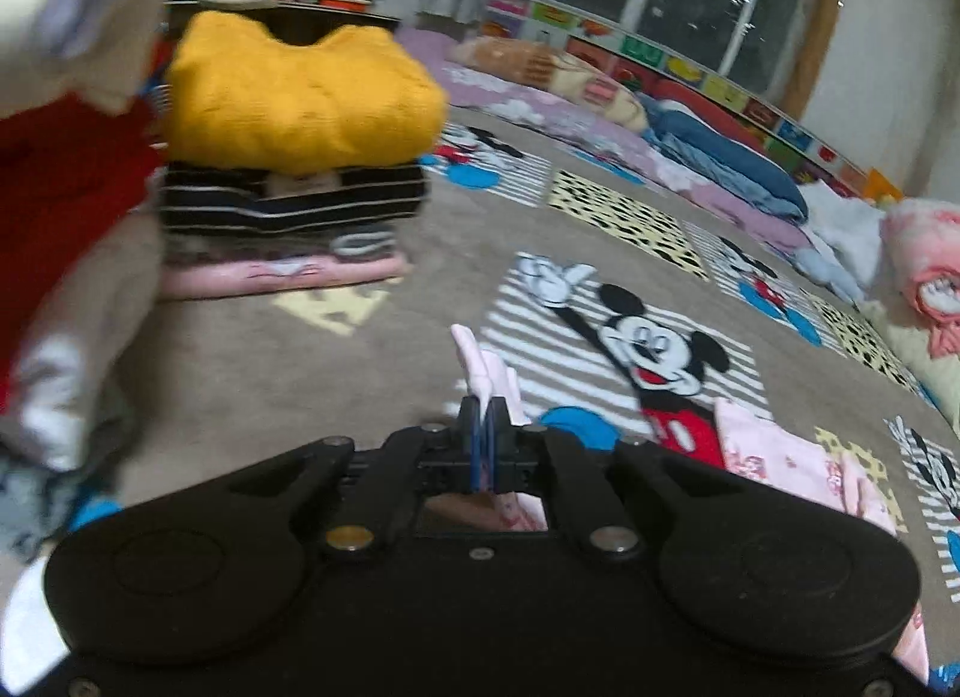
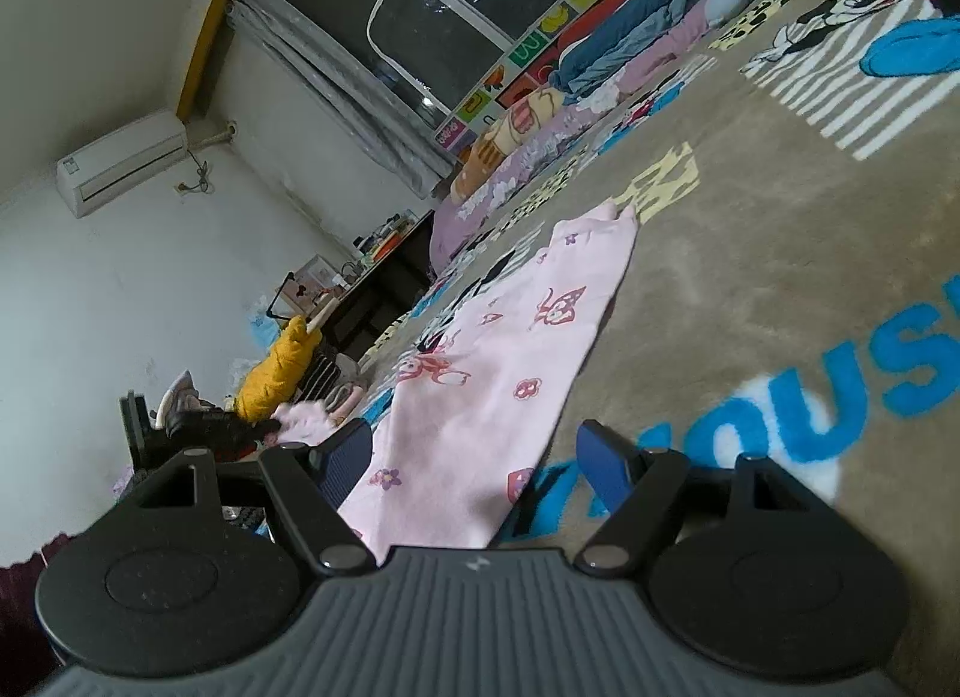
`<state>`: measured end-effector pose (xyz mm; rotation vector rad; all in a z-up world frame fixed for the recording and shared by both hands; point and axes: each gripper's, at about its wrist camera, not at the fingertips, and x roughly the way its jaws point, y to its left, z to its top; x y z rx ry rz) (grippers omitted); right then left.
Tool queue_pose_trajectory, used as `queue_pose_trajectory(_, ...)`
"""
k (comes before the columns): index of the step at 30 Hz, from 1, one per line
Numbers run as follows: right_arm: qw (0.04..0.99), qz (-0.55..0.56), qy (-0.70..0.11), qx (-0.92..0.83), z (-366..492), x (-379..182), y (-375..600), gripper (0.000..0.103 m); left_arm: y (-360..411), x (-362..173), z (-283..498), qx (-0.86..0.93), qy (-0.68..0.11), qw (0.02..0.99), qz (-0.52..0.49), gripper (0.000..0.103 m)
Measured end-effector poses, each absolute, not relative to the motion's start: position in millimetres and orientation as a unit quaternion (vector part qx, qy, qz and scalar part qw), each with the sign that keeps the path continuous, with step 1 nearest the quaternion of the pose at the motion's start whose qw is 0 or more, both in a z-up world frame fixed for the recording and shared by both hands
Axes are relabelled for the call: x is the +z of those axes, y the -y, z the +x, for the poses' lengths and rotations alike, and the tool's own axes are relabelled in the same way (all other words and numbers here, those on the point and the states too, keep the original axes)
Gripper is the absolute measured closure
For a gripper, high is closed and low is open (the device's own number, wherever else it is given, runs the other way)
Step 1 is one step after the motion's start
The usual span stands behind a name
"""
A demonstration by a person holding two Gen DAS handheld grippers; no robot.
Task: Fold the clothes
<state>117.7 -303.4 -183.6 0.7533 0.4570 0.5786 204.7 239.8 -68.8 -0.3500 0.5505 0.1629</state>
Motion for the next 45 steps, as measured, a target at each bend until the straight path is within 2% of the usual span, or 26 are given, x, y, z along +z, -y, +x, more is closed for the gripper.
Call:
queue_pose_trajectory(16,0.86,0.371,-0.212,0.28,119,-187,308,0.029,-266,-123,184,0.14,-0.311,0.924,-0.172,0.103)
queue_pose_trajectory(23,0.856,0.379,-0.209,0.283,119,-188,309,0.03,-265,-129,184,0.157,-0.315,0.922,-0.161,0.101)
queue_pose_trajectory(28,0.855,0.381,-0.21,0.282,119,-188,309,0.03,-261,-124,184,0.189,-0.325,0.915,-0.148,0.084)
queue_pose_trajectory(30,0.856,0.38,-0.211,0.28,119,-188,309,0.031,-251,-118,179,0.208,-0.327,0.913,-0.125,0.062)
queue_pose_trajectory(31,0.857,0.379,-0.212,0.279,119,-188,309,0.031,-246,-115,176,0.215,-0.326,0.913,-0.117,0.058)
queue_pose_trajectory(35,0.862,0.368,-0.218,0.272,118,-186,306,0.032,-216,-96,150,0.192,-0.293,0.927,-0.131,0.055)
queue_pose_trajectory(38,0.87,0.351,-0.227,0.26,115,-183,301,0.033,-190,-91,133,0.146,-0.284,0.937,-0.141,0.049)
queue_pose_trajectory(40,0.875,0.347,-0.235,0.242,114,-181,299,0.04,-173,-98,128,0.1,-0.291,0.938,-0.157,0.049)
queue_pose_trajectory(45,0.859,0.386,-0.26,0.214,118,-182,307,0.05,-130,-123,121,0.025,-0.316,0.933,-0.168,0.049)
